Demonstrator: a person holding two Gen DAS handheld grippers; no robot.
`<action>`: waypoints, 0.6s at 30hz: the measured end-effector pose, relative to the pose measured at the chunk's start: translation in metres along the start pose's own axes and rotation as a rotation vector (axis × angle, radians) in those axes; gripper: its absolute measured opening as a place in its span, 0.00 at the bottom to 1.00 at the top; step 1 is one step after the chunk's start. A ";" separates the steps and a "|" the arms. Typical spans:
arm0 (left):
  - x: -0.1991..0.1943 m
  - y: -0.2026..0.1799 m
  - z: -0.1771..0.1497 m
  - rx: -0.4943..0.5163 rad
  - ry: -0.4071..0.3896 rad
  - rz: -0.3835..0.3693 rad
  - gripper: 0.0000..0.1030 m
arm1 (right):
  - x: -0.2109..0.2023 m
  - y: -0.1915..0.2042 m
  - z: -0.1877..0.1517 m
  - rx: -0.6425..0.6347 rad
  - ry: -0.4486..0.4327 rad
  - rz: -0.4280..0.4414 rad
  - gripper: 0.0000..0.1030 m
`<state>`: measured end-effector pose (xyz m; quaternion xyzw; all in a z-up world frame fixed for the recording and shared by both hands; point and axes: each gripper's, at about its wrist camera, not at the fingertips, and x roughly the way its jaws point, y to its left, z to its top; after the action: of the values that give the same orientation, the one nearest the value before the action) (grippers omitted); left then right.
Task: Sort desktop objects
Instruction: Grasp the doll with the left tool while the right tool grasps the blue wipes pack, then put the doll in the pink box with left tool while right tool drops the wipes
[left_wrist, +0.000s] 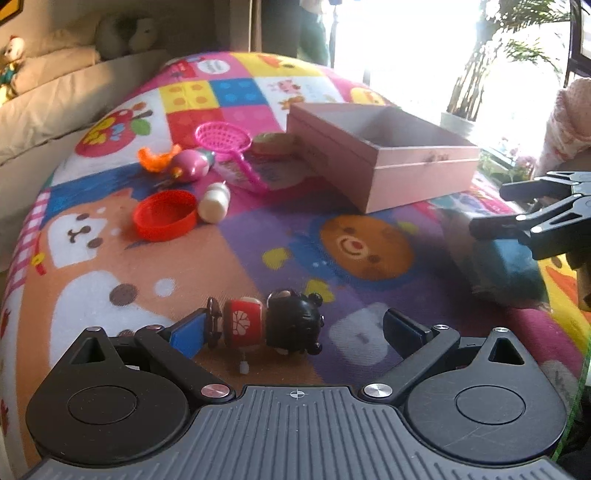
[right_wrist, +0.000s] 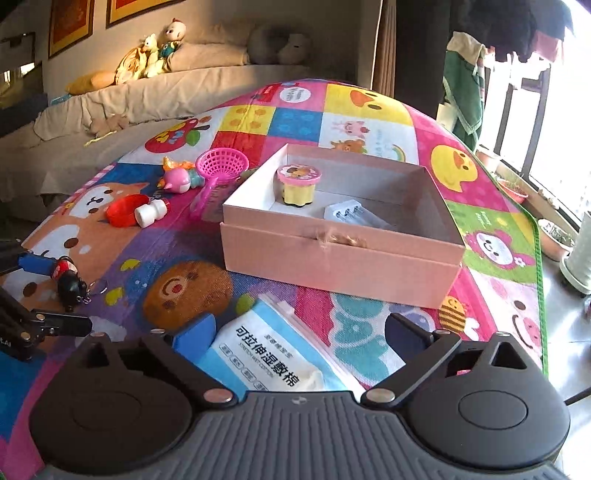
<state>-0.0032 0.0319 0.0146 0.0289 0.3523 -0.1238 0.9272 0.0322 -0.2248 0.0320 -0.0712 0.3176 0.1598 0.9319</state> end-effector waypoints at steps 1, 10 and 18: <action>0.000 -0.001 0.000 -0.005 -0.005 0.014 0.98 | -0.002 0.000 -0.001 -0.001 -0.004 0.004 0.96; 0.010 -0.006 0.004 -0.023 0.022 0.104 0.75 | -0.014 0.015 -0.014 -0.045 0.018 0.121 1.00; 0.004 -0.014 0.005 0.008 0.017 0.088 0.69 | 0.007 0.016 -0.015 0.024 0.067 0.080 1.00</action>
<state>-0.0007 0.0169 0.0163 0.0490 0.3581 -0.0842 0.9286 0.0232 -0.2114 0.0152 -0.0528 0.3531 0.1905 0.9145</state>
